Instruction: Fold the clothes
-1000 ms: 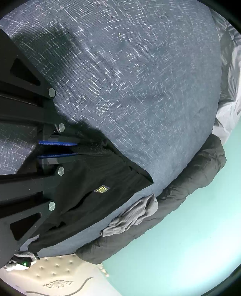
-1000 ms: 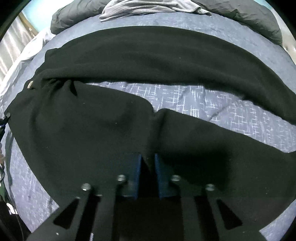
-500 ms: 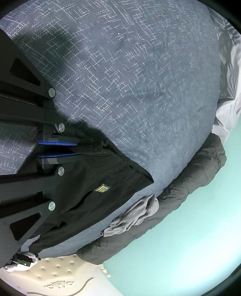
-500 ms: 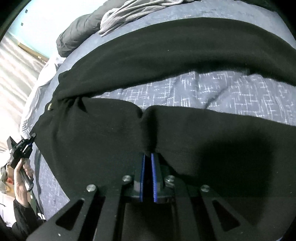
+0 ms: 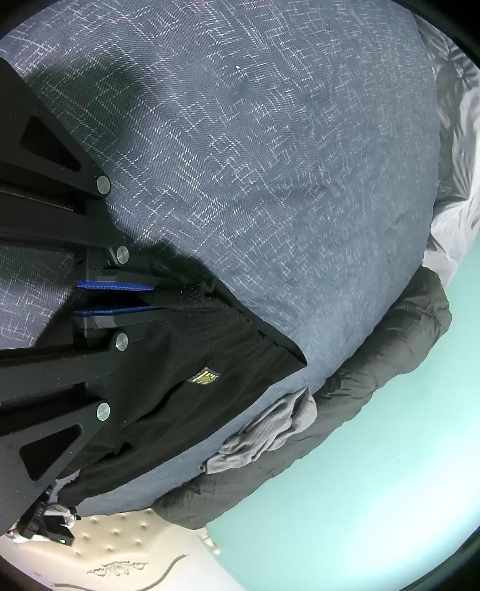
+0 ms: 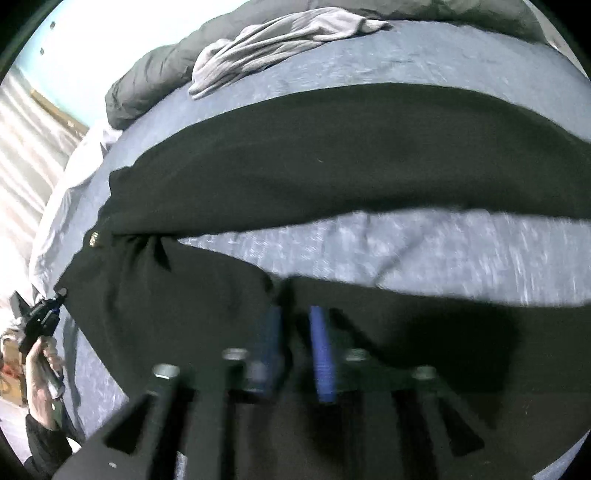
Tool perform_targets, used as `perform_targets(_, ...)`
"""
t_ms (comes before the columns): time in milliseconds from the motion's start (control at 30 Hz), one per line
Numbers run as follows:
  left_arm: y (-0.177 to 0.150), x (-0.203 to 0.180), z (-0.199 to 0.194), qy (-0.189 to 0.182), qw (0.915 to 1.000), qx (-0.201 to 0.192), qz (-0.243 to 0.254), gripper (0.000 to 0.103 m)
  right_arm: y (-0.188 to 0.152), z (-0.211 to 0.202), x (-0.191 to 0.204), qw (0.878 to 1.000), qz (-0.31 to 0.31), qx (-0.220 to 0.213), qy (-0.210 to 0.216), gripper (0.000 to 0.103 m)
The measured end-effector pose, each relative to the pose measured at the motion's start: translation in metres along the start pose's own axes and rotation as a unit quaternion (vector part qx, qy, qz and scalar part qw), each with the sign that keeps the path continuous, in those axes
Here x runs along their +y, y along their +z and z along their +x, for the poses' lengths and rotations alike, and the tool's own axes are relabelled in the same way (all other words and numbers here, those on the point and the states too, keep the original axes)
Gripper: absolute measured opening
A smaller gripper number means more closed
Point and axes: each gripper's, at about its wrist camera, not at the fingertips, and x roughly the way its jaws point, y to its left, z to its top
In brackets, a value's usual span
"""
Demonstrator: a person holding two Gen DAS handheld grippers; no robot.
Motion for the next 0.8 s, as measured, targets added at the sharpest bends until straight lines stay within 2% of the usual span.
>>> perform_targets(267, 0.000, 0.001, 0.001, -0.001, 1.0000, 0.002, -0.001, 0.007, 0.014, 0.026, 0.023, 0.999, -0.033, 0.008, -0.002, 0.047)
perform_targets(300, 0.000, 0.001, 0.001, -0.001, 1.0000, 0.002, -0.001, 0.007, 0.014, 0.027, 0.022, 0.999, -0.033, 0.005, 0.003, 0.044)
perform_targets(333, 0.000, 0.001, 0.001, -0.001, 1.0000, 0.002, -0.002, 0.007, 0.013, 0.027, 0.019, 0.999, -0.031, 0.002, 0.007, 0.037)
perform_targets(367, 0.001, 0.001, 0.001, -0.001, 1.0000, 0.002, -0.002, 0.007, 0.012, 0.026, 0.014, 1.000, -0.025, -0.001, 0.010, 0.025)
perform_targets(433, 0.001, 0.001, 0.001, -0.001, 1.0000, 0.002, -0.001, 0.007, 0.010, 0.023, 0.004, 1.000, -0.013, -0.007, 0.016, 0.011)
perform_targets(533, 0.001, 0.001, 0.001, 0.000, 1.0000, 0.002, 0.000, 0.007, 0.008, 0.019, -0.005, 1.000, -0.004, -0.013, 0.026, 0.008)
perform_targets(800, 0.001, 0.001, 0.001, 0.003, 1.0000, 0.003, 0.001, 0.007, 0.003, 0.004, -0.010, 0.999, -0.013, -0.038, 0.018, 0.005)
